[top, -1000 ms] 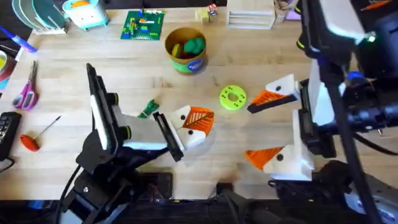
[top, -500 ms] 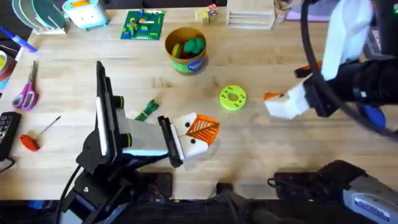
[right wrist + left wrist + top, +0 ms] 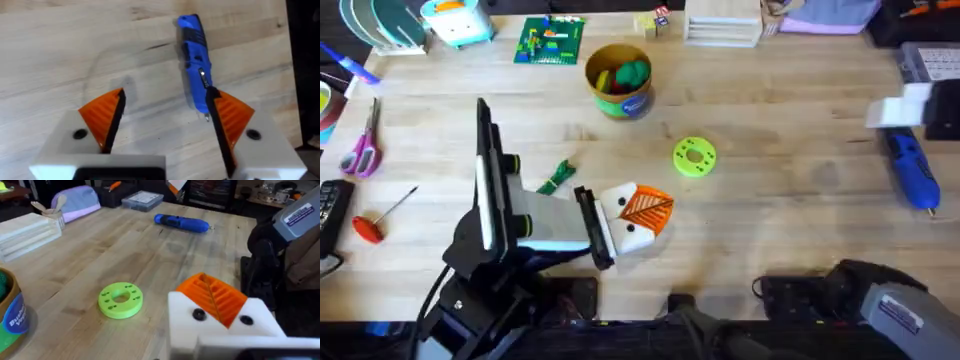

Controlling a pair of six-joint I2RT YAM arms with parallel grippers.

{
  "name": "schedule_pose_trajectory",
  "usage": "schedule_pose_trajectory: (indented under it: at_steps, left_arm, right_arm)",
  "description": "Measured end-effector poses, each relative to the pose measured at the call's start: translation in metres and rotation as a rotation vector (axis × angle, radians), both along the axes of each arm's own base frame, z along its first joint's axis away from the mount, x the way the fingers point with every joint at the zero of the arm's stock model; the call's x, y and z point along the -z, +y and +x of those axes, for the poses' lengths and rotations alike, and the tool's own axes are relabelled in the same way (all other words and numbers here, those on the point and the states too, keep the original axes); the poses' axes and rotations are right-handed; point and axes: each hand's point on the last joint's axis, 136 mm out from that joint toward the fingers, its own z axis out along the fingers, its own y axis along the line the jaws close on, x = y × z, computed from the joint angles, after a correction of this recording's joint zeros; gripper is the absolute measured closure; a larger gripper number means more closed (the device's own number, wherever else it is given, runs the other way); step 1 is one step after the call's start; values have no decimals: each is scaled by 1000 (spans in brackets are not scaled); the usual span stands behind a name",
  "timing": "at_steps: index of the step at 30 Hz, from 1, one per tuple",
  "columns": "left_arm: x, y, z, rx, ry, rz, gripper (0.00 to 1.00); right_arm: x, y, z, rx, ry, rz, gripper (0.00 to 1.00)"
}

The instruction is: Pick up the gripper from the table and insert it into the empty holder that is missing its gripper. Then pick up a screw, insert it into the mounting hole, and use the screwdriver to tighten it. Finally, clean up the table by picking up the vegetable and placing it into the bucket.

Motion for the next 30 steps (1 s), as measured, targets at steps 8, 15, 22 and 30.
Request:
schedule_pose_trajectory:
  at_steps: [8, 15, 22, 30]
  left_arm:
    - [0, 0, 0, -1, 0, 0, 995]
    - [0, 2, 5, -31, -2, 3, 995]
    - [0, 3, 7, -43, -2, 3, 995]
    - [0, 3, 7, -43, -2, 3, 995]
  right_arm:
    - [34, -58, -7, 29, 147, 37, 7]
    - [73, -104, -2, -14, 261, 34, 7]
    - [115, -113, 12, -148, 349, 74, 8]
    - [129, -131, 39, -191, 308, 20, 8]
